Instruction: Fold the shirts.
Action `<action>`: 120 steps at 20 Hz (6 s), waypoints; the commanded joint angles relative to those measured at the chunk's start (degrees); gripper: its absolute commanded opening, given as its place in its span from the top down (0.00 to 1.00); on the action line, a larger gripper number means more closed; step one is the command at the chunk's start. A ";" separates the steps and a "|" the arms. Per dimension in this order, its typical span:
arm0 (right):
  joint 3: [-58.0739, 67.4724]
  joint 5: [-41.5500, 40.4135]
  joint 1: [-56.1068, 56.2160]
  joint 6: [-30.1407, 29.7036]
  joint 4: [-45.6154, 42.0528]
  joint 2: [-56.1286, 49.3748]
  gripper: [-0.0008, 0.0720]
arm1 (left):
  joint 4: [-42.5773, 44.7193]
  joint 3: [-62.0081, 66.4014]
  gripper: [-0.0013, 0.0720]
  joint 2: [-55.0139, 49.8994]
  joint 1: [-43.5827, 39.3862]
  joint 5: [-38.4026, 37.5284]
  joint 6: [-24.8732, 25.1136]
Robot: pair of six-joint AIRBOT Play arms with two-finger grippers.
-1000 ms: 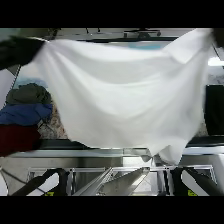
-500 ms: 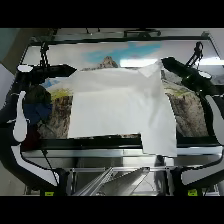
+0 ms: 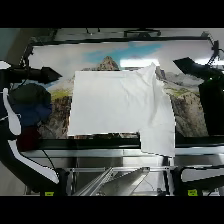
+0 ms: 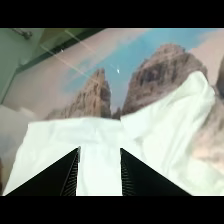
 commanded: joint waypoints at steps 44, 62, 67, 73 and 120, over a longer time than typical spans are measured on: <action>-16.44 25.88 -9.70 3.19 5.57 20.09 0.96 | -22.53 -46.64 0.95 37.00 0.63 2.51 17.07; 4.24 7.19 -9.38 8.81 0.39 43.98 0.97 | -5.88 -29.64 0.95 62.77 6.40 22.25 7.54; -4.09 -2.36 2.03 7.87 -10.38 28.55 0.97 | -5.81 -36.98 0.95 44.15 -2.47 26.08 10.56; -4.72 -12.61 3.43 1.88 -5.53 2.64 0.97 | -5.95 -27.15 0.95 12.63 -5.99 24.52 11.67; -42.95 11.69 -20.02 28.52 -34.62 27.89 0.35 | 15.65 -53.46 0.65 15.45 -2.54 17.77 2.67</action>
